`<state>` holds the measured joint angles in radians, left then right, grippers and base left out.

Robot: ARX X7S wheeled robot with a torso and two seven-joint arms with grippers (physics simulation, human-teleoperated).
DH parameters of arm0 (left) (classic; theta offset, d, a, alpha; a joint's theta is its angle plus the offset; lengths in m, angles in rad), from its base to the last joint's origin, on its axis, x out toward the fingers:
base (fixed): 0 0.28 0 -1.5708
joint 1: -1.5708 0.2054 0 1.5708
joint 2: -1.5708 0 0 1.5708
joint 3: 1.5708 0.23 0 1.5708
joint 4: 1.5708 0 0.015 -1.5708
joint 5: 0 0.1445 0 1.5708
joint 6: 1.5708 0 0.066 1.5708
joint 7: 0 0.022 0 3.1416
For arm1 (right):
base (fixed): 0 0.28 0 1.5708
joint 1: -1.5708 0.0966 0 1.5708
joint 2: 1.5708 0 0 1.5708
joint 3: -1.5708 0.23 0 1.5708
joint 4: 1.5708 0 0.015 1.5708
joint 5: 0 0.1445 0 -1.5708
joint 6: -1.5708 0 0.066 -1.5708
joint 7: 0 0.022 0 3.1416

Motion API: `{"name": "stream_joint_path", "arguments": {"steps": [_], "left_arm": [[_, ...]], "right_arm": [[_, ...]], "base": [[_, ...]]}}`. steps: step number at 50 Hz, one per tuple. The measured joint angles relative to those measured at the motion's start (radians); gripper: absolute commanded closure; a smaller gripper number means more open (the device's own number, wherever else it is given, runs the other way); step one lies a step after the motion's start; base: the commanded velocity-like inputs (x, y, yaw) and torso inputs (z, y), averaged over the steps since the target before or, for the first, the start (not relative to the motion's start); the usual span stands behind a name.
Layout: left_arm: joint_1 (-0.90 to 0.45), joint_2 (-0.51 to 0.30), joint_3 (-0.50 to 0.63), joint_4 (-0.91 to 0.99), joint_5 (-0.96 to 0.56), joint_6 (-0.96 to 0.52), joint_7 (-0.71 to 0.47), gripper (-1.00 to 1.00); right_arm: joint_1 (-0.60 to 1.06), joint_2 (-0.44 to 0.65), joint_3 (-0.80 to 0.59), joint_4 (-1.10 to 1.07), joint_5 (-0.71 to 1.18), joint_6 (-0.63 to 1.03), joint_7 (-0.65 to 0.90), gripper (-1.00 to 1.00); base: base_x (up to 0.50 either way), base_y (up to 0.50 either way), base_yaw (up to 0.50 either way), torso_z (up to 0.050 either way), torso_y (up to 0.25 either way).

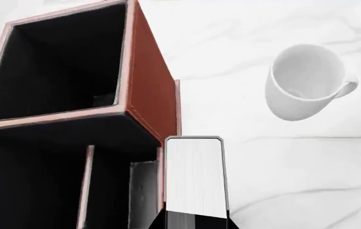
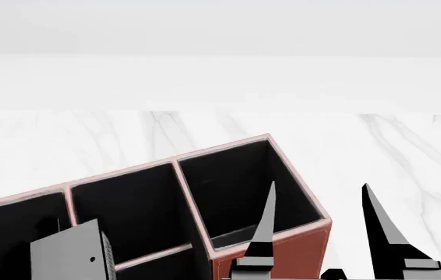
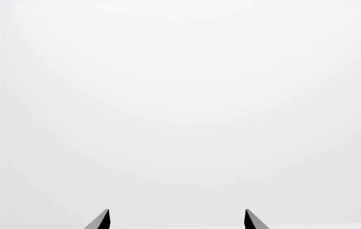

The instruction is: Pick up the book and place it in the front compartment of the caddy.

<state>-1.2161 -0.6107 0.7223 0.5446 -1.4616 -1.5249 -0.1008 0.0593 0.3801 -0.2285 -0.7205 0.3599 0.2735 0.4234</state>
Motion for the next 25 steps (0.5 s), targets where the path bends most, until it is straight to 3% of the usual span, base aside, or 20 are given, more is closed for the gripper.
{"name": "stream_joint_path", "arguments": {"steps": [25], "left_arm": [[-0.317, 0.027, 0.165, -0.204, 0.193, 0.074, 0.295, 1.00]], "right_arm": [[0.001, 0.005, -0.002, 0.004, 0.005, -0.007, 0.006, -1.00]], "base": [[0.00, 0.00, 0.00, 0.000, 0.001]]}}
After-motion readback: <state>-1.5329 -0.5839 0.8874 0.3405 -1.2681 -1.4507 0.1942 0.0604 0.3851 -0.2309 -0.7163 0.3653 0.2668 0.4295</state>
